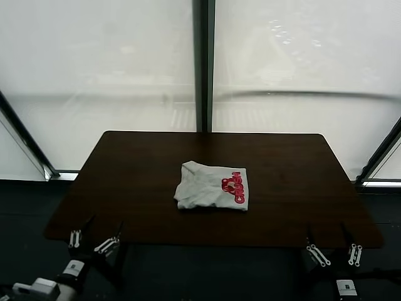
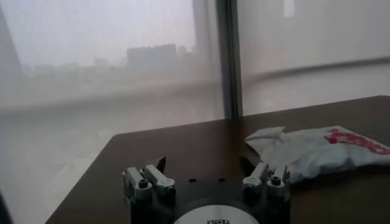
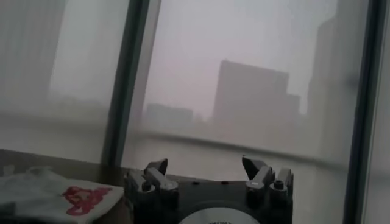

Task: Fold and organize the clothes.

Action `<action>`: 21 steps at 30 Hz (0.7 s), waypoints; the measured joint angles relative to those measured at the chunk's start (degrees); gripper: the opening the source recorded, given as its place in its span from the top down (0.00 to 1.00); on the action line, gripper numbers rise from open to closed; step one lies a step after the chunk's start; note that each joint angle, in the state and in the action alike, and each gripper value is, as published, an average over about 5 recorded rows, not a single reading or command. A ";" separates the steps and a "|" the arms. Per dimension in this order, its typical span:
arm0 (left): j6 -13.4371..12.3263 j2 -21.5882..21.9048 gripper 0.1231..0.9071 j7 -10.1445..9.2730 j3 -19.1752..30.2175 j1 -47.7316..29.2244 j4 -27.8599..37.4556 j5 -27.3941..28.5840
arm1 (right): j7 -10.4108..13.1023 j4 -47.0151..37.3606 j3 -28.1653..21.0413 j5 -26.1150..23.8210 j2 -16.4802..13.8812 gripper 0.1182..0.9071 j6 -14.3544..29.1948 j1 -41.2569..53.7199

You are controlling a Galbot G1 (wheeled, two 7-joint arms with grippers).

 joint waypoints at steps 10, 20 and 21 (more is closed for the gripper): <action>-0.29 -0.40 0.00 -0.01 -0.07 0.12 0.37 0.08 | -0.07 -0.44 -1.71 -0.23 0.89 0.00 -0.75 -0.17; -1.22 -1.07 0.00 1.17 -0.35 1.17 0.40 0.23 | -0.10 -0.40 -2.17 -0.26 0.90 0.00 -1.04 -0.58; -1.22 -1.15 0.00 1.36 -0.36 1.28 0.37 0.29 | -0.10 -0.39 -2.18 -0.26 0.90 0.00 -1.04 -0.65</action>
